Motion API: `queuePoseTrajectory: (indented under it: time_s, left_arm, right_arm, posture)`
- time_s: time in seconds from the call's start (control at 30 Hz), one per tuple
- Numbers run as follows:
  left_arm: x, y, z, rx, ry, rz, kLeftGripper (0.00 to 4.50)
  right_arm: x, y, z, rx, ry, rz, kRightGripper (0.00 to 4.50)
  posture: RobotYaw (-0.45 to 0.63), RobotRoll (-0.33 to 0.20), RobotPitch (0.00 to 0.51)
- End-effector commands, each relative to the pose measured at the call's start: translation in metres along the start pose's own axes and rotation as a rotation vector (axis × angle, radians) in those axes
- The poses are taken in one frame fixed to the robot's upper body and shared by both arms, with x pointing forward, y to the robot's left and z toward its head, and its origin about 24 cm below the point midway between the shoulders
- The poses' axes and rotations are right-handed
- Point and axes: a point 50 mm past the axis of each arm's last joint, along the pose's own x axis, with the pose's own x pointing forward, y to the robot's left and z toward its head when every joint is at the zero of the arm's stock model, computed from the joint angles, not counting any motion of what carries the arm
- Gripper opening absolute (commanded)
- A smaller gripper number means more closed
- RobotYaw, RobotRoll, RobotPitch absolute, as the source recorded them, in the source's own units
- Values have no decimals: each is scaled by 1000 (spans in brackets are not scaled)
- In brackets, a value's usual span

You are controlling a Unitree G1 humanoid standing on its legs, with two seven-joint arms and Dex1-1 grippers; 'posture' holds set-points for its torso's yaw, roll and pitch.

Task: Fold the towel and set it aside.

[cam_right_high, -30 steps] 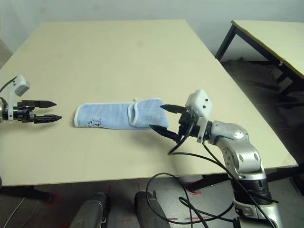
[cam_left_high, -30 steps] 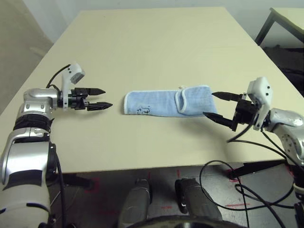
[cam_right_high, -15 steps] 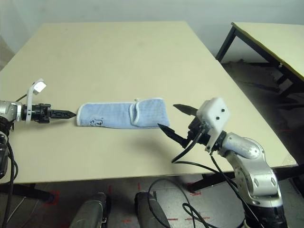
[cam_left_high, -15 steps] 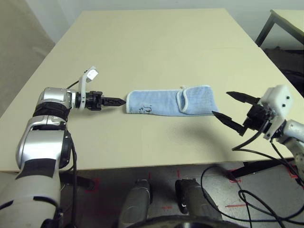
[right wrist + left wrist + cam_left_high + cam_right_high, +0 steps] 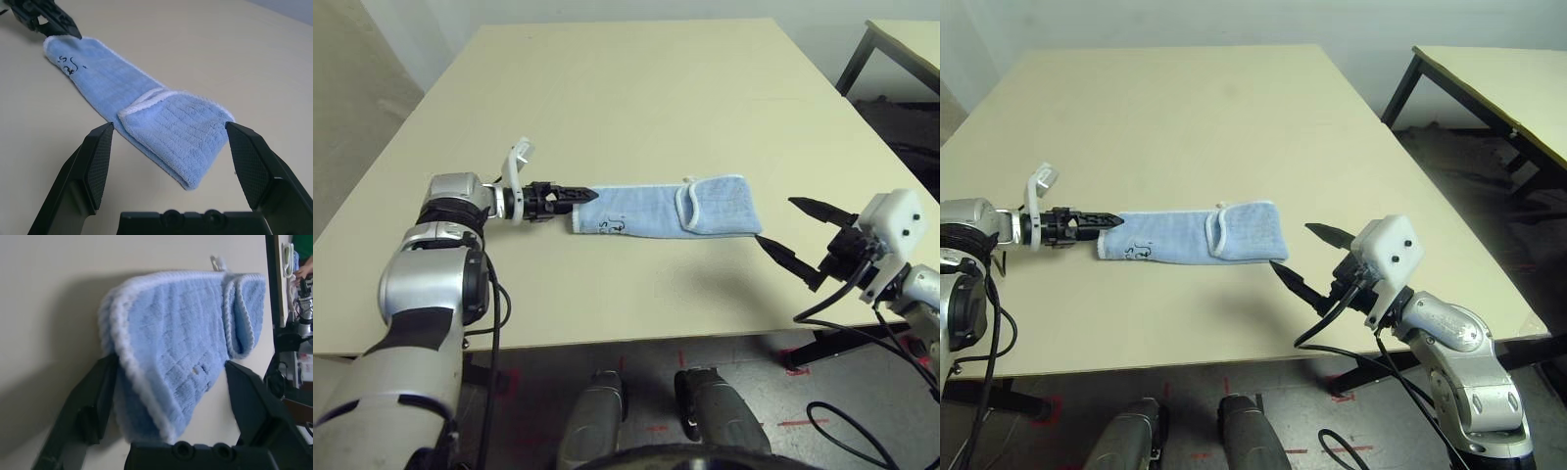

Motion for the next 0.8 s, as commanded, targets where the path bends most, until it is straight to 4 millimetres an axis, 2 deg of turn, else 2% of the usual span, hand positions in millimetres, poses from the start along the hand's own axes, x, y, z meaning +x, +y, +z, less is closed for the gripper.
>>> queuePoseTrajectory:
  time_s: [0.03, 0.17, 0.3, 0.57, 0.8]
  left_arm:
    - [3, -1, -4, -18, 40, -8, 2894]
    - [2, -1, -6, -10, 73, -22, 1520]
    - [-9, 2, -5, -7, 71, -10, 77]
    - [-36, 11, -4, 0, 67, 39, 31]
    - [-78, 18, 0, 20, 76, 129, 31]
  right_arm:
    - [-1, -2, 2, 8, 0, -11, 4500]
    - [-1, -4, 3, 9, -3, -17, 4500]
    - [-1, -3, 3, 16, -1, -10, 4500]
    - [-4, 8, -8, 27, 90, 98, 4500]
    - [-1, 9, -8, 87, 69, 106, 4500]
  posture:
    - [-128, 0, 104]
    - [-130, 0, 106]
    - [-128, 0, 110]
    - [-123, 0, 111]
    - [-109, 0, 118]
